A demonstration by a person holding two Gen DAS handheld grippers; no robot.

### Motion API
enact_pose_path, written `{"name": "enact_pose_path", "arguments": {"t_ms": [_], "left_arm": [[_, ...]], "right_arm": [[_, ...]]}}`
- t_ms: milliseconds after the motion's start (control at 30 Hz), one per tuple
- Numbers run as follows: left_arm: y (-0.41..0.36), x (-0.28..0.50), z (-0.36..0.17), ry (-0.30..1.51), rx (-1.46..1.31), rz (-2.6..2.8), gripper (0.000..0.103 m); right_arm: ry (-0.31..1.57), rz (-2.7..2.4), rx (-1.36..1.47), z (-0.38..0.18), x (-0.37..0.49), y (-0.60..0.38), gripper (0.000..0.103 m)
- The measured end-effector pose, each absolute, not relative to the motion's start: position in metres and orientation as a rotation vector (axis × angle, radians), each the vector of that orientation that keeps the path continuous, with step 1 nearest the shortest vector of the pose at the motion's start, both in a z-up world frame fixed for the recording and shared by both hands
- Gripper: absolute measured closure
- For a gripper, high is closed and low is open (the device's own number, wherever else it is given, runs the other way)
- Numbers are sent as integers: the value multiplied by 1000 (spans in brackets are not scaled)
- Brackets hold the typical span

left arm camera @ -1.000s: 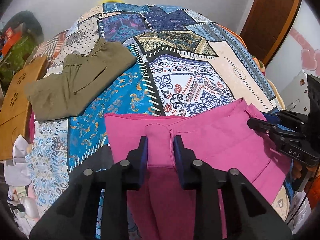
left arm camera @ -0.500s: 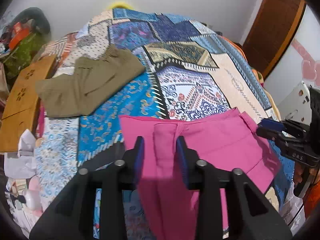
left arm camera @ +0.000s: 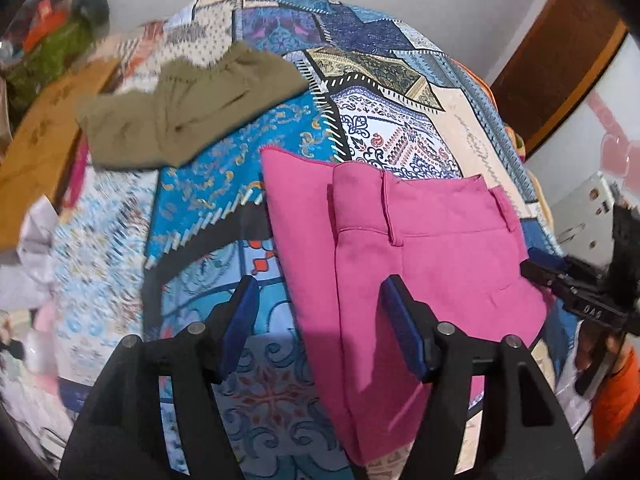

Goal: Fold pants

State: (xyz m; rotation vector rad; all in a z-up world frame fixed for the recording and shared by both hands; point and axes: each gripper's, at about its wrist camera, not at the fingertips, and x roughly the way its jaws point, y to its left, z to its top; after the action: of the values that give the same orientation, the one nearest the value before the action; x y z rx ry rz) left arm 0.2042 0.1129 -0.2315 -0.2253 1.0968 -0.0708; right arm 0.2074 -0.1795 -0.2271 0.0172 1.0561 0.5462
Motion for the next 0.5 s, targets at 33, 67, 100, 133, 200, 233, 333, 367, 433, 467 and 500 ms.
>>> {"name": "enact_pose_path", "arguments": {"t_ms": [33, 67, 100, 133, 200, 233, 333, 367, 433, 467, 500], "left_arm": [[113, 206, -233, 1100, -247, -79, 39], [113, 208, -233, 1101, -262, -84, 39], [113, 210, -233, 1100, -275, -90, 39], [112, 212, -233, 1100, -280, -99, 39], [110, 218, -237, 1110, -295, -114, 39], [109, 221, -240, 1119, -305, -114, 38], [105, 226, -242, 1107, -292, -112, 38], [104, 227, -243, 1105, -288, -111, 38], [104, 230, -243, 1100, -295, -103, 41], [103, 230, -243, 1099, -291, -102, 43], [101, 231, -242, 1098, -277, -96, 49]], "right_arm": [[1056, 546, 28, -227, 207, -180, 54], [1060, 547, 40, -228, 208, -181, 54], [1068, 549, 57, -230, 210, -181, 54], [1079, 552, 80, -231, 212, -182, 54], [1091, 558, 120, -235, 216, -183, 54], [1094, 563, 135, -237, 217, -183, 54], [1094, 576, 158, -238, 220, -184, 55], [1093, 580, 168, -239, 219, -185, 57], [1092, 600, 192, -240, 220, -185, 72], [1097, 618, 202, -240, 221, -184, 78], [1098, 623, 200, -239, 221, -183, 78]]}}
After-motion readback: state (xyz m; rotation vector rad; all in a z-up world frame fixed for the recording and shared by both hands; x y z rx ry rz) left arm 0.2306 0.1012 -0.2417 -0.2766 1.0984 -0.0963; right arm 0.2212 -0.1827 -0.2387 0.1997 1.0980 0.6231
